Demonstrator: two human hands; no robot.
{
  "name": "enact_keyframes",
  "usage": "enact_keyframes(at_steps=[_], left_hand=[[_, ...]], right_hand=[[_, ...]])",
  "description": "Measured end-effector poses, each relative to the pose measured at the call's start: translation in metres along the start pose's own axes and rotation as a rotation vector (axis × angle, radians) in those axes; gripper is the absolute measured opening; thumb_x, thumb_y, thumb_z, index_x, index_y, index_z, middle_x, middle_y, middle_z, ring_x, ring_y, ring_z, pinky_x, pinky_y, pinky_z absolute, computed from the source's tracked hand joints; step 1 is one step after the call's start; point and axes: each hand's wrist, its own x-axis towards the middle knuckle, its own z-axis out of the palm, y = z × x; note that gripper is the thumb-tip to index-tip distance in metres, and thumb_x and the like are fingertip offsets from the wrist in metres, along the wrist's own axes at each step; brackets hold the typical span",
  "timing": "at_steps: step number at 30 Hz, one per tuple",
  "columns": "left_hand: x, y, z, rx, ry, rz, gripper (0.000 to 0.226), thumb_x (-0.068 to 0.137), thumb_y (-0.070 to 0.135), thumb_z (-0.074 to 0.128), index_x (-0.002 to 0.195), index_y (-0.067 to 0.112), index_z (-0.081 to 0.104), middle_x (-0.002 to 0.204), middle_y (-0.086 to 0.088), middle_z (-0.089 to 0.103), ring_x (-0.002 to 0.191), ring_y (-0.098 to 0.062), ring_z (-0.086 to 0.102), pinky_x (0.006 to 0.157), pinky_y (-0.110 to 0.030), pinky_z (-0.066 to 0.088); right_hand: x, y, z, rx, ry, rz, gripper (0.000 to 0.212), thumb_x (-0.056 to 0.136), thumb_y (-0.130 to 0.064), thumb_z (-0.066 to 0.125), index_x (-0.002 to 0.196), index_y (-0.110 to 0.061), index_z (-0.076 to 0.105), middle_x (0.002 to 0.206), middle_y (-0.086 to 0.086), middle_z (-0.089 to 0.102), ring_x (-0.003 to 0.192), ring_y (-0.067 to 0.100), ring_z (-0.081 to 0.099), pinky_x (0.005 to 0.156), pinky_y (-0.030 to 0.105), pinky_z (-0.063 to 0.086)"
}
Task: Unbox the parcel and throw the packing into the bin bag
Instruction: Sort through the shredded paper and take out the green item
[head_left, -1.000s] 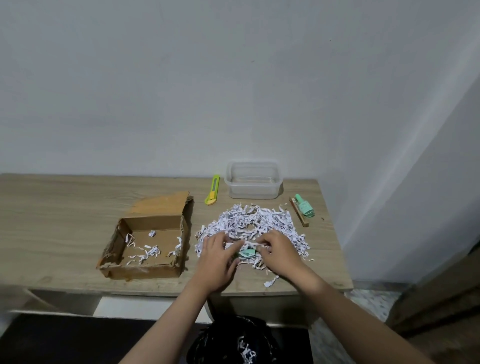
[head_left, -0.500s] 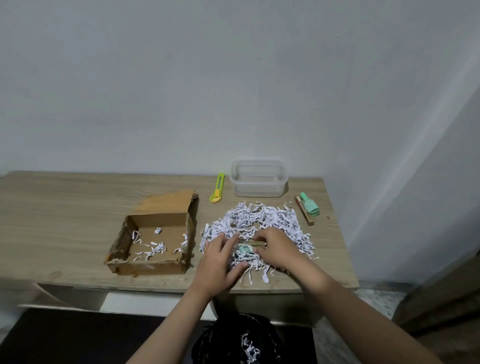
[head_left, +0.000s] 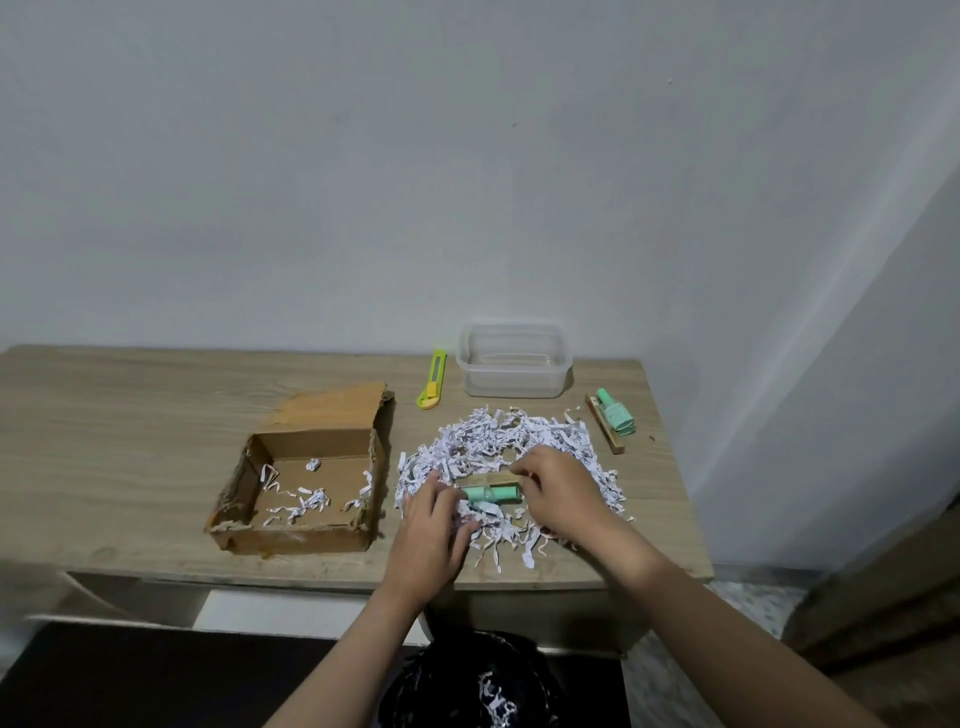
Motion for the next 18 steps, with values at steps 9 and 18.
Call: enact_keyframes(at_steps=[9, 18], left_hand=[[0.001, 0.006, -0.004, 0.175, 0.006, -0.03, 0.061, 0.087, 0.055, 0.043, 0.135, 0.02, 0.039, 0.141, -0.004, 0.037, 0.133, -0.025, 0.037, 0.107, -0.063, 0.01], [-0.003, 0.009, -0.004, 0.06, 0.072, -0.135, 0.084, 0.083, 0.068, 0.034, 0.149, 0.024, 0.007, 0.158, -0.003, -0.003, 0.146, -0.026, 0.0, 0.108, -0.06, -0.003]], right_hand=[[-0.007, 0.006, -0.042, 0.024, 0.271, -0.175, 0.019, 0.085, -0.011, 0.061, 0.101, -0.01, 0.072, 0.095, 0.004, 0.07, 0.08, 0.021, 0.064, 0.071, 0.037, 0.054], [-0.038, 0.054, -0.074, 0.228, 0.582, 0.19, 0.019, 0.083, -0.008, 0.064, 0.1, -0.009, 0.073, 0.091, -0.002, 0.066, 0.076, 0.013, 0.06, 0.067, 0.007, 0.043]])
